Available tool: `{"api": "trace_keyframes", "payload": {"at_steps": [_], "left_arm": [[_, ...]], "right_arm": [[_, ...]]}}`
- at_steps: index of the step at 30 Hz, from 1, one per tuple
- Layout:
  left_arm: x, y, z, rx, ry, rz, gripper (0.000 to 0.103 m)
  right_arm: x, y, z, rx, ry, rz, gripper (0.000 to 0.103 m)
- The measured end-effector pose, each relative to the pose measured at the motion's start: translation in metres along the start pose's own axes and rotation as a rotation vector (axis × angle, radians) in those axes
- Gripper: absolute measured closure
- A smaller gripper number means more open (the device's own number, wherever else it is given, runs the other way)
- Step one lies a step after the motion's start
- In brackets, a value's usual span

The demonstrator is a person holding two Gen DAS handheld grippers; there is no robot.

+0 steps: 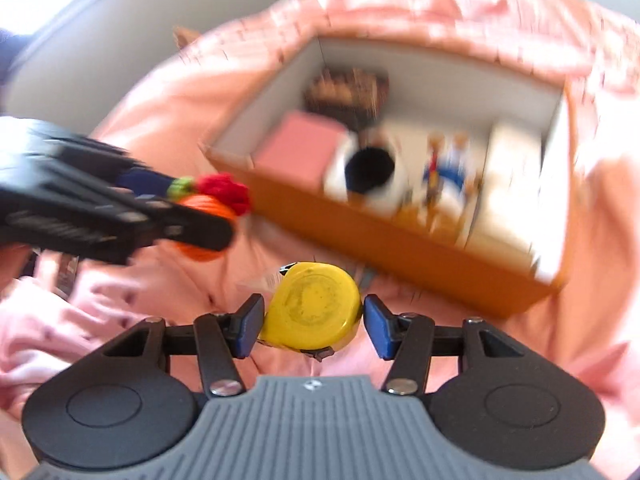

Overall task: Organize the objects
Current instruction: 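Lift both items over the orange box and lower them inside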

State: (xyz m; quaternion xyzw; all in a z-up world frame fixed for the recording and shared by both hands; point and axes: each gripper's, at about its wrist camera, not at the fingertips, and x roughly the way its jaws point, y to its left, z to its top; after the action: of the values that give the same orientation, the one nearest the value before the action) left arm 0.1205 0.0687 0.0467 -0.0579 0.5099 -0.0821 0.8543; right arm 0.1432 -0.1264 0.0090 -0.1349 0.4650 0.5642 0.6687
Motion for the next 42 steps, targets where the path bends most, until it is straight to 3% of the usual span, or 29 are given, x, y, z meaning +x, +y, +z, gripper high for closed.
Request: {"api": "trace_keyframes", "payload": {"at_steps": [6,9,14,15,16,17,28,34,36,42], "left_arm": [[0.019,-0.002,0.056,0.121,-0.056,0.020,0.054],[0.048,-0.004,0.081,0.203,-0.067,0.055,0.054],[0.104,-0.002,0.103,0.279,-0.016,0.089,0.054],[0.113,-0.003,0.105,0.297,-0.009,0.103,0.054],[0.121,-0.003,0.105,0.312,0.003,0.114,0.054],[0.128,-0.004,0.106,0.323,0.013,0.121,0.054],[0.154,-0.004,0.108,0.331,0.054,0.134,0.052],[0.149,-0.006,0.106,0.333,0.044,0.136,0.047],[0.144,-0.007,0.105,0.327,0.037,0.128,0.041],[0.119,-0.016,0.094,0.295,-0.005,0.175,0.035]], "right_arm": [[-0.026,-0.035,0.055,0.040,-0.141,-0.078,0.047],[-0.003,-0.067,0.086,0.117,-0.148,-0.114,0.047],[0.050,-0.107,0.126,0.207,-0.114,-0.133,0.047],[0.060,-0.113,0.130,0.211,-0.108,-0.152,0.072],[0.069,-0.116,0.134,0.209,-0.101,-0.171,0.084],[0.077,-0.122,0.138,0.217,-0.089,-0.155,0.085],[0.102,-0.133,0.140,0.216,-0.045,-0.163,0.084],[0.095,-0.131,0.133,0.210,-0.046,-0.170,0.084],[0.092,-0.128,0.131,0.207,-0.049,-0.171,0.082],[0.069,-0.114,0.117,0.187,-0.085,-0.198,0.072]]}}
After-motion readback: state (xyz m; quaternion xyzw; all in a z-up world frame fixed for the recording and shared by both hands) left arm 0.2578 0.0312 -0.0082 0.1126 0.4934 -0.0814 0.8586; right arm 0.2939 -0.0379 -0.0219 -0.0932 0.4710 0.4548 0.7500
